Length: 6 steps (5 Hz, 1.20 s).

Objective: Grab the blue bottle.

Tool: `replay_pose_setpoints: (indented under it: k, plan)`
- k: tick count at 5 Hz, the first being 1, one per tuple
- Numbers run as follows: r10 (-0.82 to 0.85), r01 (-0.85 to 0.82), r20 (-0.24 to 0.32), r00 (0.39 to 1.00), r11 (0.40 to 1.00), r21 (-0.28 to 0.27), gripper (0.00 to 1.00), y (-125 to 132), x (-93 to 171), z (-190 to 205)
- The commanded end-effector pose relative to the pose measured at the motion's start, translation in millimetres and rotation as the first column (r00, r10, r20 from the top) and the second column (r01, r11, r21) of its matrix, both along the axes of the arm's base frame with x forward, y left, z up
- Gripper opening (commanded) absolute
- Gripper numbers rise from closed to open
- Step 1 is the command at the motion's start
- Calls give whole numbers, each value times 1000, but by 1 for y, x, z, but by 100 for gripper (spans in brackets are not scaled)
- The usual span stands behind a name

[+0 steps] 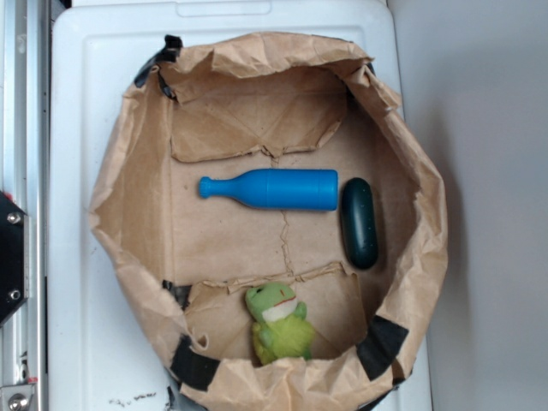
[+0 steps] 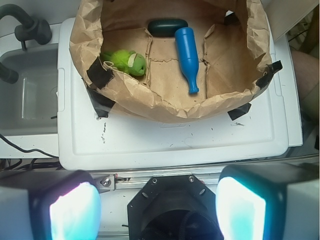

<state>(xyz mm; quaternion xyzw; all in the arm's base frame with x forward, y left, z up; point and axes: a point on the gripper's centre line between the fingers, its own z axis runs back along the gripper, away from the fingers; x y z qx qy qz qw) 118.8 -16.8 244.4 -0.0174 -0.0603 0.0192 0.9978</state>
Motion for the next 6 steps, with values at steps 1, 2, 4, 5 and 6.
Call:
replay_pose_setpoints:
  k: [1, 2, 4, 5, 6]
  plan:
    - [0, 0, 0, 1000, 1000, 0, 100, 0, 0, 0]
    - [-51, 50, -20, 998, 997, -50, 100, 7, 50, -5]
    - [-94, 92, -10, 996, 991, -102, 100, 18, 95, -14]
    - [-94, 92, -10, 996, 991, -102, 100, 18, 95, -14]
    - [-94, 92, -10, 996, 991, -102, 100, 18, 95, -14]
